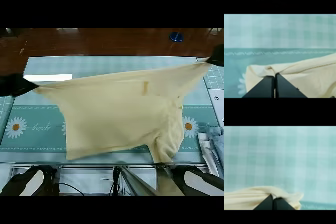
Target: Fold the shirts.
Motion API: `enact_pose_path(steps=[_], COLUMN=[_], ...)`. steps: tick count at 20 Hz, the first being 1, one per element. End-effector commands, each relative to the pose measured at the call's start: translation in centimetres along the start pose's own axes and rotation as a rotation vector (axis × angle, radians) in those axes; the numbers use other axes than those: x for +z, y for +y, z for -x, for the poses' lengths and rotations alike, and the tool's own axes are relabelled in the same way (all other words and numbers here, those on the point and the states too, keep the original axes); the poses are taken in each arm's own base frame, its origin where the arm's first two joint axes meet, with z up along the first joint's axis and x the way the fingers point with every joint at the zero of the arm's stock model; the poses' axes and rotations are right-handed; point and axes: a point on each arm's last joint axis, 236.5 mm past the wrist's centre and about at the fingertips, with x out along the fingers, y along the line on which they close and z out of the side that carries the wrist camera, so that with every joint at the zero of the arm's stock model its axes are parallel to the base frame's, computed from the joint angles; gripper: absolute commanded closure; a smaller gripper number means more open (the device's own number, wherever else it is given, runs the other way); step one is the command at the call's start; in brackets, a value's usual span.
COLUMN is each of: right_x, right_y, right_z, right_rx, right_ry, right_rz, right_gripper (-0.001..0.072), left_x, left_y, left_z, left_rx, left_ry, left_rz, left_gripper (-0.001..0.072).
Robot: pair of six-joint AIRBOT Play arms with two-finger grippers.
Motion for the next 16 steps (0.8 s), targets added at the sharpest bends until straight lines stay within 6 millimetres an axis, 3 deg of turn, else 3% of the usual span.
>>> enact_pose_path(steps=[1,5,9,12,16], right_x=[2.8,6.7,7.7,7.7,11.0], right_y=[1.3,1.6,-0.2,-1.2,-2.4], right_z=[-8.4,-12.6,-16.4,-19.6,-20.7], right_rx=[0.029,0.011,-0.020,-0.034,-0.059], right_ry=[-0.054,-0.203,-0.251,-0.268,-0.437], right_rz=[0.063,0.069,0.045,0.026,-0.019], right_gripper=[0.0683,0.0683,0.0683,0.0684,0.0684], left_x=[2.5,5.6,9.5,10.3,11.8], left_y=[0.8,2.8,5.2,7.0,9.1], left_z=[-8.7,-13.9,-16.0,-17.9,-19.5], left_rx=[-0.071,-0.057,-0.004,0.026,0.069], left_ry=[0.052,0.065,-0.081,-0.117,-0.188], left_rz=[0.027,0.055,0.080,0.104,0.117], left_gripper=[0.0685,0.0685,0.0685,0.0685,0.0685])
